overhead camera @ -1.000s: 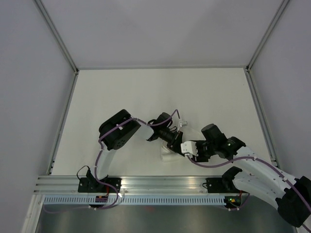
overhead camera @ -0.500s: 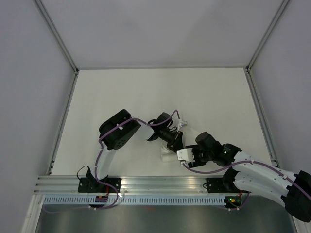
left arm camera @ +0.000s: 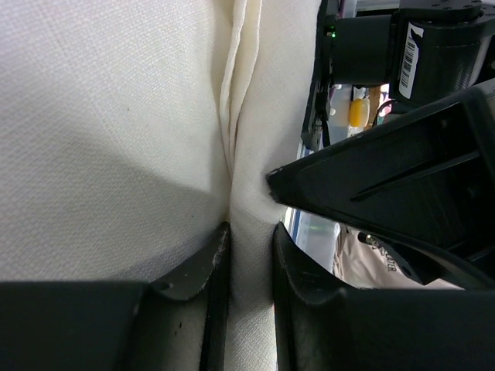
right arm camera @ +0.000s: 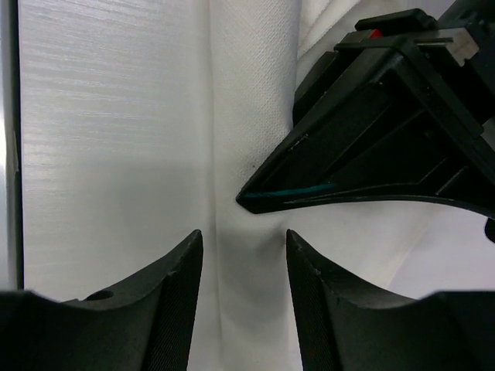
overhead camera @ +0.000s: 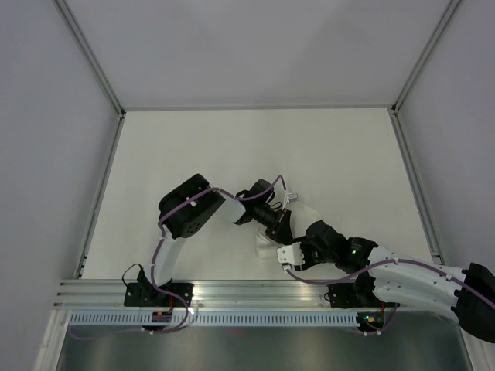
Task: Fold the napkin, place the utensils inside, and roll it up
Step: Roll the napkin at the center of the board.
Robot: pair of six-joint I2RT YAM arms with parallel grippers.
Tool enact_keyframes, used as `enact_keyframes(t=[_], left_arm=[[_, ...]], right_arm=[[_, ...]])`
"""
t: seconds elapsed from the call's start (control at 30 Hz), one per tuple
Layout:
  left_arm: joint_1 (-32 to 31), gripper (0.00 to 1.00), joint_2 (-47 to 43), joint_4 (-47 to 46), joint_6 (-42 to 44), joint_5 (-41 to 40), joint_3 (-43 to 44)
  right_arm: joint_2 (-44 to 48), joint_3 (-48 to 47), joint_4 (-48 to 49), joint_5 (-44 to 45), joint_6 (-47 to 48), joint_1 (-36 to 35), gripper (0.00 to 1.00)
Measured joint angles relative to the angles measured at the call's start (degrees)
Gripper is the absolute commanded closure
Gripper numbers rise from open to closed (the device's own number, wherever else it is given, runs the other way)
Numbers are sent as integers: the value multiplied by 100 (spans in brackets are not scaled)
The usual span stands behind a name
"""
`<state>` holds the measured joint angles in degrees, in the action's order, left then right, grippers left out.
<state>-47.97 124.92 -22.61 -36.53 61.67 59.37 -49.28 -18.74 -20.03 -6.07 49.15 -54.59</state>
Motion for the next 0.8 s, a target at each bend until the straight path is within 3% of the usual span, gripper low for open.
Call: enact_keyframes(t=[0.13,0.23,0.27,0.3,0.33,0.47,0.8], left_arm=[[0,96,35,15,-72,44,26],[9,88,72,105,-116,103,72],[20,87,87,138,-122,136,90],[35,81,92,164,-129,155,96],[48,78,92,179,-140,170,94],[131,62,0,111,-219,116,-52],[623,57,-1064,286,-365,-1051,-774]], right_arm=[[-175,175,352,223,-7,-203,58],[-232,260,608,463,-46,-354,65],[-275,267,636,516,-61,-400,71],[-319,267,678,562,-76,-431,83],[-369,264,728,595,-101,-452,86],[-533,227,901,610,-142,-474,89],[-1604,-660,505,-151,-94,111,92]])
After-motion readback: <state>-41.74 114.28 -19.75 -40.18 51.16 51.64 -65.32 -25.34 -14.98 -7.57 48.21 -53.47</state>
